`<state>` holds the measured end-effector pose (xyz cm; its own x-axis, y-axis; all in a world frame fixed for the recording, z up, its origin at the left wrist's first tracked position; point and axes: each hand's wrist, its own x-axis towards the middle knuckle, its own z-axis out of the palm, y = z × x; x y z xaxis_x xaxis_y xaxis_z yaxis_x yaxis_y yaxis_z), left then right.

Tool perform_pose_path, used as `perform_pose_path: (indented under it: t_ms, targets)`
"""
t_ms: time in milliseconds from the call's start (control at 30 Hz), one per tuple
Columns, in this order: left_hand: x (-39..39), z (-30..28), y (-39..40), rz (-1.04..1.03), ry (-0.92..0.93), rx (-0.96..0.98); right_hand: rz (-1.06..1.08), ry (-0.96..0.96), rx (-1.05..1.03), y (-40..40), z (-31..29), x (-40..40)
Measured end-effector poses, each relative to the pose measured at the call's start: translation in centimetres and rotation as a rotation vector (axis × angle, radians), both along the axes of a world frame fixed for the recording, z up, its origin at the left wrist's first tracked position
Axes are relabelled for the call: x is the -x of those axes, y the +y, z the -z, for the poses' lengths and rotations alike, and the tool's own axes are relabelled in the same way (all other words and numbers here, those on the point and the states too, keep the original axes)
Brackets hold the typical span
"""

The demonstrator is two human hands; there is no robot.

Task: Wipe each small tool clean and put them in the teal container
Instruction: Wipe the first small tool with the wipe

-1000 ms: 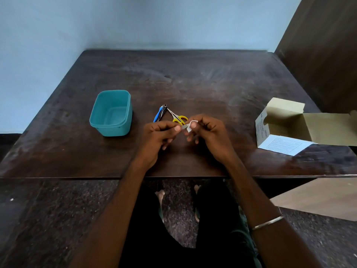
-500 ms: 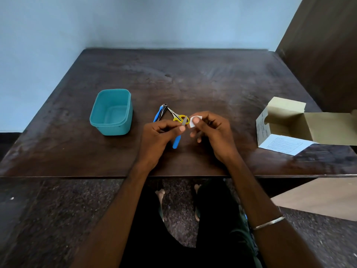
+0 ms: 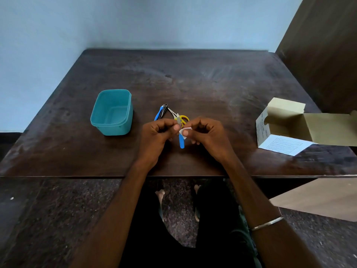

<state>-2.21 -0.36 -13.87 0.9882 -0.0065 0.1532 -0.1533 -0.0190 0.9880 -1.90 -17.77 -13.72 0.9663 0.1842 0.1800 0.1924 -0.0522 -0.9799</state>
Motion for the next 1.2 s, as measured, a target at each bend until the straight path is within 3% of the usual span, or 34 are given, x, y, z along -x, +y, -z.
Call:
perform_pose_path:
  t_ms: [267, 733, 1000, 1200]
  targets:
    - [-0.33, 0.29, 0.18, 0.131, 0.019, -0.12, 0.069, -0.025, -0.029, 0.07, 0.0, -0.13]
    - [-0.2, 0.19, -0.34, 0.191, 0.067, -0.075, 0.141, -0.069, -0.113, -0.12, 0.07, -0.03]
    - [0.01, 0.01, -0.73, 0.103, -0.004, -0.136, 0.186, -0.055, -0.15, -0.09, 0.2, -0.05]
    - [-0.13, 0.19, -0.4, -0.04, 0.057, -0.055, 0.291, -0.064, -0.173, -0.27, 0.29, -0.13]
